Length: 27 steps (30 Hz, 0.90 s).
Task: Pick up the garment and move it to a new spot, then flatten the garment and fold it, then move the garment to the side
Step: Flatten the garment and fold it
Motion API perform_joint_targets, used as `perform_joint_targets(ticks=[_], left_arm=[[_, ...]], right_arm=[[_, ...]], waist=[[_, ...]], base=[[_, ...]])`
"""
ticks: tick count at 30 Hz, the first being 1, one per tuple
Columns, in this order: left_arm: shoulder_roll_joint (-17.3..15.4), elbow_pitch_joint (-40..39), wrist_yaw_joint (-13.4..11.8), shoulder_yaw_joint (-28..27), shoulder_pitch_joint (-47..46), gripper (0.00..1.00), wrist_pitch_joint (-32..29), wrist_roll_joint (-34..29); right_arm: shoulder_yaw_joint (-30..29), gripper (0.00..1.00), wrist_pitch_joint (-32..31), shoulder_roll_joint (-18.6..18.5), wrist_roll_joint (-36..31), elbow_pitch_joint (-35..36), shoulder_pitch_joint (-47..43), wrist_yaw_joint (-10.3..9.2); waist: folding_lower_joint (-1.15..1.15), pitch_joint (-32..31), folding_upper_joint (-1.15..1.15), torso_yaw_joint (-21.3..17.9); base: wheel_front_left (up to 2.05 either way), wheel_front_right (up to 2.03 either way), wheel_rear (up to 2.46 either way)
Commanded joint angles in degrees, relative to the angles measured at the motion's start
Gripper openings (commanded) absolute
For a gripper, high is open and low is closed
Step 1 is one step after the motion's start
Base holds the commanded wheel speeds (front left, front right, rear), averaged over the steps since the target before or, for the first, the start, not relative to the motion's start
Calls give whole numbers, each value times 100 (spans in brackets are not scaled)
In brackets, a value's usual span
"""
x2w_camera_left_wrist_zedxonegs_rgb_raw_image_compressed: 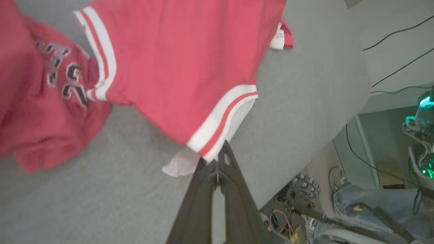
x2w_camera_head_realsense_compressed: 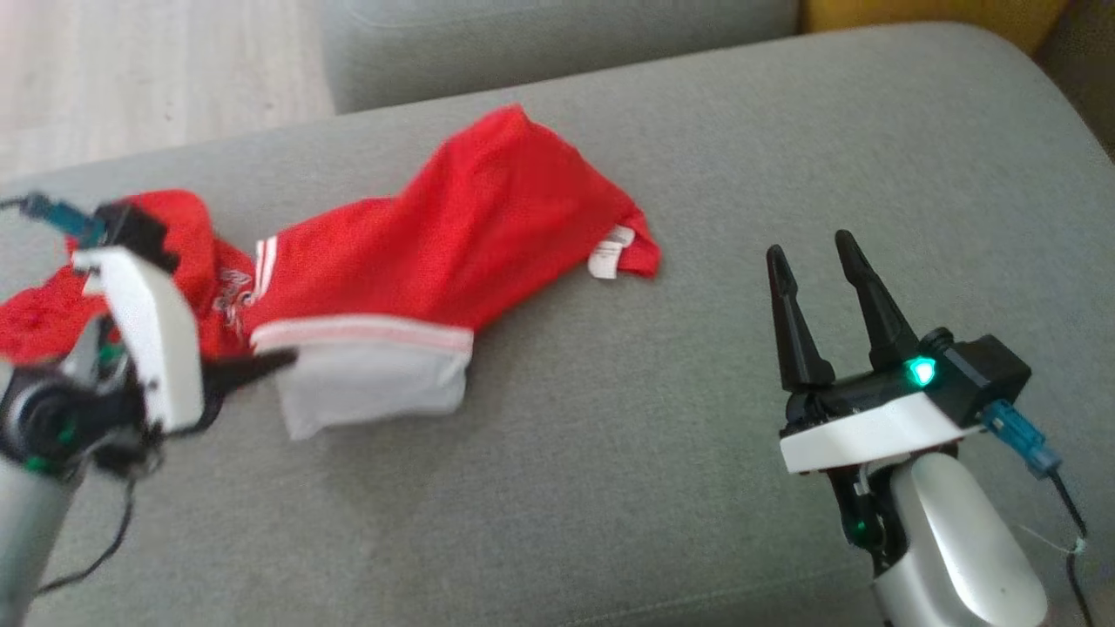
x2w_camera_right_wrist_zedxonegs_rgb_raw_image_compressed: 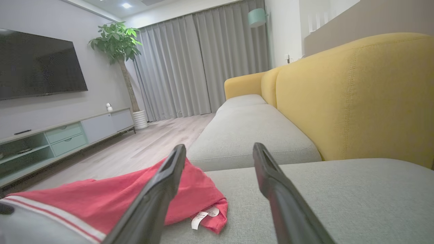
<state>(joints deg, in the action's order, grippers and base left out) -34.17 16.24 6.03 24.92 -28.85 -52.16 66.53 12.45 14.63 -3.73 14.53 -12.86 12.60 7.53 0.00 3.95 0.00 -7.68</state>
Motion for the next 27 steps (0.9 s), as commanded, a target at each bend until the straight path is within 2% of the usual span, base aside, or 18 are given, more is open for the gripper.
perform_joint_targets(ticks=[1,6,11,14,17,18,20,21,22,24,27], left_arm=[[-517,-372,-106,-359,-105,0,-127,41],[-1057,-887,-444,-697,682,0,-415,482],[-1285,-1076,-659,-1060,1234,0,-310,774],[-1366,-877,-810,-1147,1547,0,-107,679],[-1169,-375,-868,-1158,1608,0,422,417],[-888,4,-812,-1119,1546,100,792,302],[-629,364,-690,-1067,1409,100,1199,142],[-415,645,-504,-1047,1250,100,1598,18],[-339,743,-404,-1049,1175,100,1796,-44],[-326,786,-211,-979,1060,100,2257,-354],[-339,614,-78,-892,992,100,3052,-874]], right_arm=[[93,100,37,-20,-38,176,102,-4],[99,100,37,-61,-46,207,53,-4],[77,100,37,-95,-31,180,-16,-4],[105,100,37,-89,-27,132,-42,-4],[157,100,37,-84,-8,72,-19,-4],[190,100,37,-86,5,15,-9,-4],[238,100,37,-104,24,-52,0,-4],[265,100,37,-126,35,-98,17,-4],[282,100,37,-139,38,-120,25,-4],[292,100,37,-170,36,-164,41,-4],[253,100,37,-221,17,-219,47,-4]], waist=[[0,-77,0,99],[0,-67,0,95],[0,-35,0,49],[0,5,0,23],[0,35,0,6],[0,45,0,39],[0,46,0,101],[0,43,0,183],[0,42,0,223],[0,42,0,308],[0,47,0,463]], base=[[0,0,0],[0,0,0],[0,0,0],[0,0,0],[0,0,0],[0,0,0],[0,0,0],[0,0,0],[0,0,0],[0,0,0],[0,0,0]])
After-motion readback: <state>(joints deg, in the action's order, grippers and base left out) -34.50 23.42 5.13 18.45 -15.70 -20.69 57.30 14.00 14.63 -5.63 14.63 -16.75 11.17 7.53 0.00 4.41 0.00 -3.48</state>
